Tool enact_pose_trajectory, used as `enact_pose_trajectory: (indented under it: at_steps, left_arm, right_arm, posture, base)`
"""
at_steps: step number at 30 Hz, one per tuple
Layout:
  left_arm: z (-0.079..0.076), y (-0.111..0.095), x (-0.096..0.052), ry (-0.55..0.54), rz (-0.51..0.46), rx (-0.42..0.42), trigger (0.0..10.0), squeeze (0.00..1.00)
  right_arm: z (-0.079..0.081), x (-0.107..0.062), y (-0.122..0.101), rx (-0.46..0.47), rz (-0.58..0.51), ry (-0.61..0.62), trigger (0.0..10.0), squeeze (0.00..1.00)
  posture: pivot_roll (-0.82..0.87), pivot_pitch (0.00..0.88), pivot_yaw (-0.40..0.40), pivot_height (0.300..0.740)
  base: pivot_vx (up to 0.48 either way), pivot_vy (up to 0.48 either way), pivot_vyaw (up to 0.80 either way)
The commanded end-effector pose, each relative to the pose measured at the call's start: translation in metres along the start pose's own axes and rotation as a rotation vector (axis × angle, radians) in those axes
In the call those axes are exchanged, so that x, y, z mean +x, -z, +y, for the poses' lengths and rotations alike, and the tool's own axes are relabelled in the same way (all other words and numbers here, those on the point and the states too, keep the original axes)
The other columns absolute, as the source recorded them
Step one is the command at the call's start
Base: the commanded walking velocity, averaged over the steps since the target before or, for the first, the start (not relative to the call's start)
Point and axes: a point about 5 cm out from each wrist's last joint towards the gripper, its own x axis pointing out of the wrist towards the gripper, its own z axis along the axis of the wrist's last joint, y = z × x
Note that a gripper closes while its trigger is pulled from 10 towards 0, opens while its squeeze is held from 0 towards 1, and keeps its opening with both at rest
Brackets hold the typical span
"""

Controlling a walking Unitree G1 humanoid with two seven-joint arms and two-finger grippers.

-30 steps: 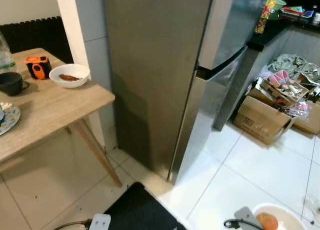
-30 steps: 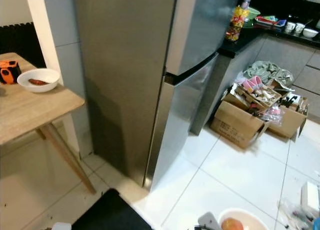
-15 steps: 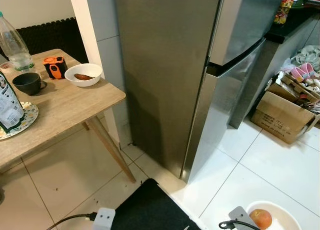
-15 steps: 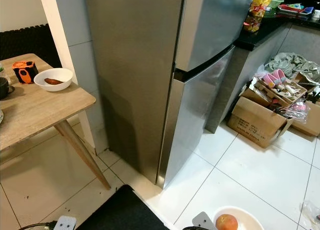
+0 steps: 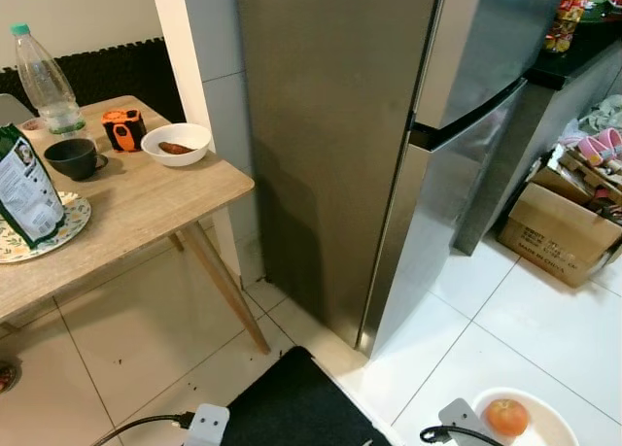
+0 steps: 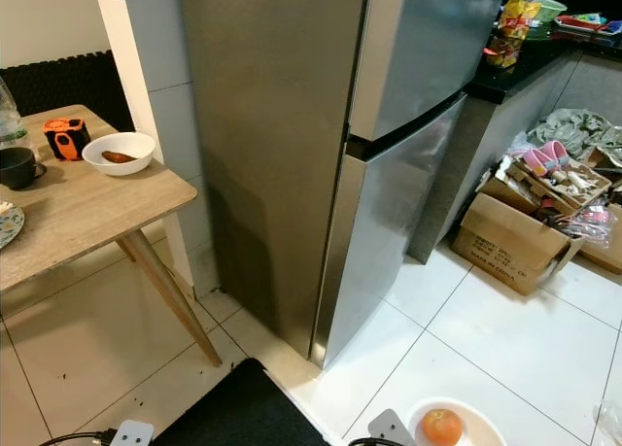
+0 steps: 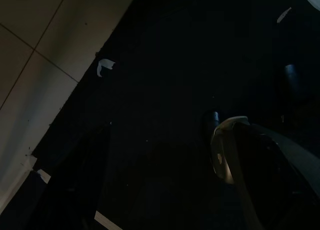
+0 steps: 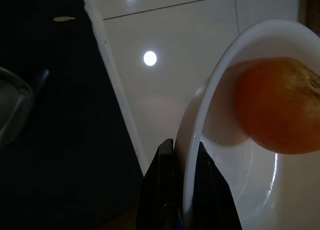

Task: Restocking fridge

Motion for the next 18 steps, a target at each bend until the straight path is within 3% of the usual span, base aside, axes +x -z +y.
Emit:
enact_pose_trajectory:
  at_steps: [1,18]
  left_arm:
    - [-0.0062,0.0039,0.0001,0.019,0.013,0.009,10.0,0.0]
    - [-0.0093,0.003,0.0006,0.026,0.01,-0.011,10.0,0.0]
  right_arm:
    - [-0.0019,0.0,0.0019,-0.008,0.008,0.002,10.0,0.0]
    - [-0.002,-0.0001,0.0031,-0.006,0.012,-0.004,10.0,0.0]
  posture:
    - [0.0,0.0,-0.04,0.74]
    - [0.0,0.0,-0.044,0.74]
  base:
    - [0.0,0.0,0.0]
    - [0.0,0.0,0.0]
